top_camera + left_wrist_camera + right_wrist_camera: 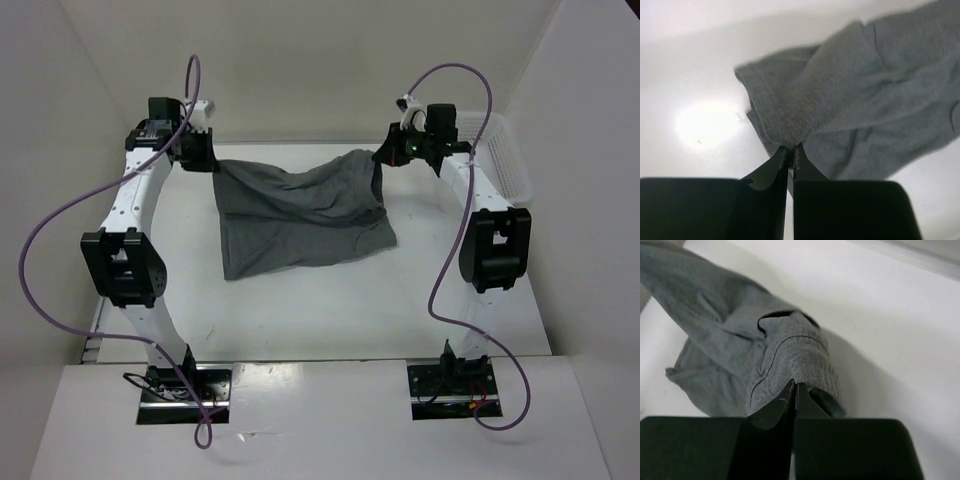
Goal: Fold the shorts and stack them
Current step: Fold the shorts
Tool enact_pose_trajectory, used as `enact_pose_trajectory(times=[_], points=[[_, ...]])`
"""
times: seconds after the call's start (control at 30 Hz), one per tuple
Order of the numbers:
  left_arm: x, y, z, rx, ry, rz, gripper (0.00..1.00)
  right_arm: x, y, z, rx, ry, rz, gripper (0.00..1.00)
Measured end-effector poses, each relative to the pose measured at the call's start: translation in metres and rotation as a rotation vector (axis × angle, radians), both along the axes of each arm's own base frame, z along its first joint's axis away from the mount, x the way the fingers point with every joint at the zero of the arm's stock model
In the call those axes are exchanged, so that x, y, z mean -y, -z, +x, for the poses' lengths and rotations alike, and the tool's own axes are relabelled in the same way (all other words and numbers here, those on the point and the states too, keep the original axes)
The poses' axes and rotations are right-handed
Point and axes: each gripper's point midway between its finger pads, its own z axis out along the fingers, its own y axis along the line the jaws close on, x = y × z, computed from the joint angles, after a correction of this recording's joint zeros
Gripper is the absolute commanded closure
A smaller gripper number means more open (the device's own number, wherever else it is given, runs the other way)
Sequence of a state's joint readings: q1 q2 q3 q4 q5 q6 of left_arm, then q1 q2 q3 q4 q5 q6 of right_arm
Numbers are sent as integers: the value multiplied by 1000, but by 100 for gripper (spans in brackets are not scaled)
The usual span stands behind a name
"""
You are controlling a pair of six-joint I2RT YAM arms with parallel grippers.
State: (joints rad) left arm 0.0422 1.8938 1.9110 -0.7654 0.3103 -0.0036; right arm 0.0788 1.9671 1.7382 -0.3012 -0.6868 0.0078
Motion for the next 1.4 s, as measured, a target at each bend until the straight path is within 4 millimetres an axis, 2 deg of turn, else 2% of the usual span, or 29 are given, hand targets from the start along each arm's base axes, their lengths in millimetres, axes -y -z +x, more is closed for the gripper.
enact_pose_trajectory(times=[0.1,0.27,0.37,0.43,0.47,0.5,0.57,0.73,0.9,1.0,1.1,1.23,1.33,1.4], points=[[5,23,-32,-69,9,-8,100,8,30,-18,-69,-25,-15,100],[15,104,-115,-334,28,-14,100,34,83,-49,-185,-46,-76,100],[18,139,-153,-468,35,-13,100,48,98,-59,-214,-51,-105,100],[18,152,-171,-527,33,-12,100,54,100,-61,-209,-55,-121,100],[18,156,-177,-545,33,-12,100,55,99,-61,-203,-59,-126,96],[18,158,-180,-553,33,-12,100,56,96,-62,-197,-61,-128,84],[18,160,-185,-562,33,-13,100,53,91,-66,-188,-70,-124,68],[20,161,-186,-564,37,-20,100,40,87,-101,-203,-111,-97,47],[20,161,-186,-564,39,-23,100,34,117,-137,-315,-114,-83,43],[20,162,-186,-568,39,-24,100,33,129,-149,-387,-88,-55,43],[21,163,-184,-572,40,-27,100,32,125,-143,-382,-70,-39,43],[21,161,-182,-567,43,-31,100,31,113,-119,-316,-69,-36,43],[22,159,-178,-559,44,-33,100,27,109,-108,-286,-80,-29,50],[22,159,-176,-556,44,-33,100,24,112,-107,-294,-82,-29,51]])
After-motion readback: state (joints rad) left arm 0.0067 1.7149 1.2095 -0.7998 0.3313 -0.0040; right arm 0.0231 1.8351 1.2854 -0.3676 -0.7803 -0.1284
